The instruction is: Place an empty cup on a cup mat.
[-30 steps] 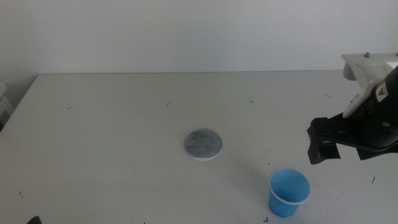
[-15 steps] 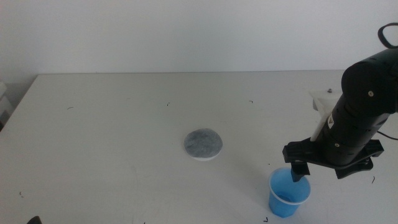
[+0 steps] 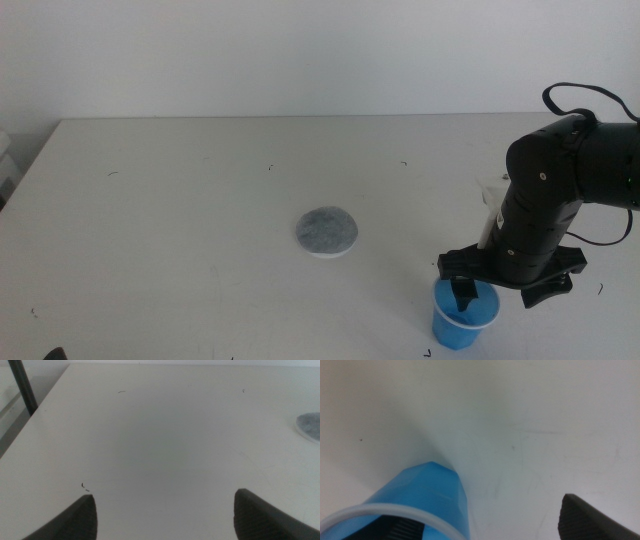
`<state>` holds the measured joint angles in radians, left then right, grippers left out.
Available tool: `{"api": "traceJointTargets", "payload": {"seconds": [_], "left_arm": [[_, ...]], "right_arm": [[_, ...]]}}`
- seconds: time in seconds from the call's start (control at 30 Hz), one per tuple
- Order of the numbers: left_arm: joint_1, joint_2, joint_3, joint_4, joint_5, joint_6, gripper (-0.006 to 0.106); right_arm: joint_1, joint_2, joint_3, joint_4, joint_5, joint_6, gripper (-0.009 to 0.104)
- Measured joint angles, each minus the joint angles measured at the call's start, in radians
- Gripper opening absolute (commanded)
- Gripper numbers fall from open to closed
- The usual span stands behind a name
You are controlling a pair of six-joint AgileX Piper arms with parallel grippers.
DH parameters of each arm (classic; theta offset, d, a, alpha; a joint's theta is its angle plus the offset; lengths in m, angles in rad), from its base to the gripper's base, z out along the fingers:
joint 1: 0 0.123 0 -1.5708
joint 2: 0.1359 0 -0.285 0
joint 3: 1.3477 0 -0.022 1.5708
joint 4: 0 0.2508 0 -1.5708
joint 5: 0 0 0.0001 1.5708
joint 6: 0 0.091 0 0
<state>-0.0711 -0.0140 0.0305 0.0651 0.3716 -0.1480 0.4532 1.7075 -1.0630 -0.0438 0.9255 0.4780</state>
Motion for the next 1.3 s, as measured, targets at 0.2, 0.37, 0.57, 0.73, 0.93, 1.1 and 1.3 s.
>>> {"api": "traceJointTargets", "payload": {"seconds": [0.2, 0.37, 0.57, 0.73, 0.93, 1.1, 1.3], "left_arm": [[0.000, 0.000, 0.000, 0.000, 0.000, 0.000, 0.105], [0.000, 0.000, 0.000, 0.000, 0.000, 0.000, 0.105], [0.000, 0.000, 0.000, 0.000, 0.000, 0.000, 0.105], [0.000, 0.000, 0.000, 0.000, 0.000, 0.000, 0.105], [0.000, 0.000, 0.000, 0.000, 0.000, 0.000, 0.105], [0.000, 0.000, 0.000, 0.000, 0.000, 0.000, 0.105], [0.000, 0.000, 0.000, 0.000, 0.000, 0.000, 0.105]], "right_arm": [[0.000, 0.001, 0.000, 0.012, -0.002, 0.007, 0.022], [0.000, 0.001, 0.000, 0.019, -0.002, 0.008, -0.001], [0.000, -0.009, -0.011, 0.034, 0.000, 0.008, -0.001], [0.017, -0.021, -0.122, 0.034, 0.039, 0.008, -0.001], [0.047, 0.002, -0.346, 0.038, 0.107, 0.008, -0.001], [0.060, 0.105, -0.559, 0.044, 0.185, 0.008, -0.001], [0.087, 0.289, -0.816, 0.052, 0.283, 0.008, -0.001]]}}
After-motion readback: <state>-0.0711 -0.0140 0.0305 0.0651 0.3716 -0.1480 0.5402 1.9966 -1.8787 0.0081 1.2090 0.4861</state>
